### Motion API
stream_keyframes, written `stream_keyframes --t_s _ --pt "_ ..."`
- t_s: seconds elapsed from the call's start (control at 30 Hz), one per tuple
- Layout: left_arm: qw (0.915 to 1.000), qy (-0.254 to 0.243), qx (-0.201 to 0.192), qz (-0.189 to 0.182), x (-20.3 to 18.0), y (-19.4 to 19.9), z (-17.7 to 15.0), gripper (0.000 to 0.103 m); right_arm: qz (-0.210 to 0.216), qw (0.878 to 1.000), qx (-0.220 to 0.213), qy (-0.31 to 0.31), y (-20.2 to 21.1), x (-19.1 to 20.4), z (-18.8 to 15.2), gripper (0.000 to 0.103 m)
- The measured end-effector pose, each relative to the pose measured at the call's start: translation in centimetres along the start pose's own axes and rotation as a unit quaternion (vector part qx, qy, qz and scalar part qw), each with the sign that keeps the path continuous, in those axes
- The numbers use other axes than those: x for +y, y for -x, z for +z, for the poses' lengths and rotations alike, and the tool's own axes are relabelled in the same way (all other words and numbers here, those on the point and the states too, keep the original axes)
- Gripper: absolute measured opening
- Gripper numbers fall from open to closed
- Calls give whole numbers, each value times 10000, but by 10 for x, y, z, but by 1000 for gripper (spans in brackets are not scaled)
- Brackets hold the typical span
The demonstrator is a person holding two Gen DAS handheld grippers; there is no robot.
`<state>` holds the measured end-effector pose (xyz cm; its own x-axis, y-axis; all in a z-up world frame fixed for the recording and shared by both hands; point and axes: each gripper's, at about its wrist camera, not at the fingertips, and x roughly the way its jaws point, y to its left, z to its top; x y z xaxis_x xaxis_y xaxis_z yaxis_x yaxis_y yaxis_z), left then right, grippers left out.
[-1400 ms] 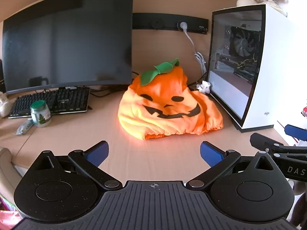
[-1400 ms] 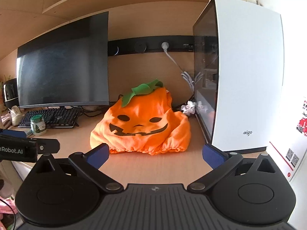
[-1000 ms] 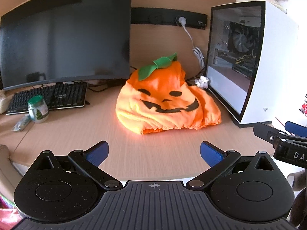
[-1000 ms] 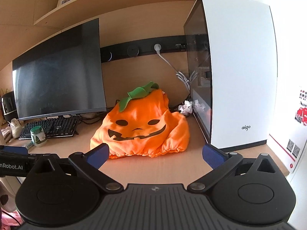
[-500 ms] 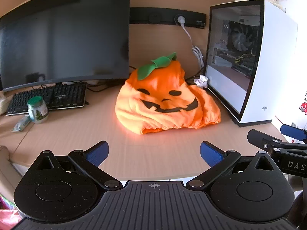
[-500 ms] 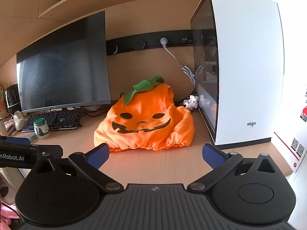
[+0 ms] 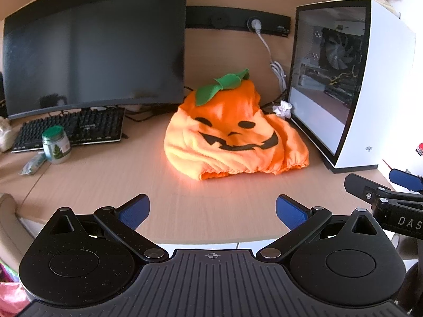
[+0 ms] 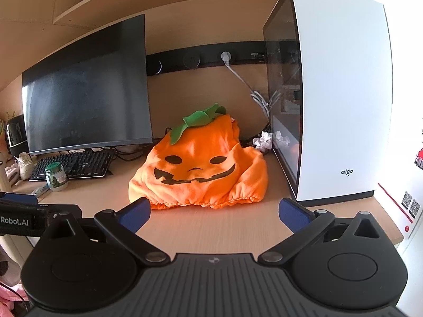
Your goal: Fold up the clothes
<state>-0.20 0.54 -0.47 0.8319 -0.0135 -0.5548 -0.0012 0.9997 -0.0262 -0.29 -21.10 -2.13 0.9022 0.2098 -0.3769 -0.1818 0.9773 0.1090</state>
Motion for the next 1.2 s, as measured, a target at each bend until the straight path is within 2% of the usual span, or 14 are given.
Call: stream_keyframes --t_s 1.2 --pt "9998 16 180 -54 9 -10 2 103 -19 9997 230 -12 -11 8 -1 103"
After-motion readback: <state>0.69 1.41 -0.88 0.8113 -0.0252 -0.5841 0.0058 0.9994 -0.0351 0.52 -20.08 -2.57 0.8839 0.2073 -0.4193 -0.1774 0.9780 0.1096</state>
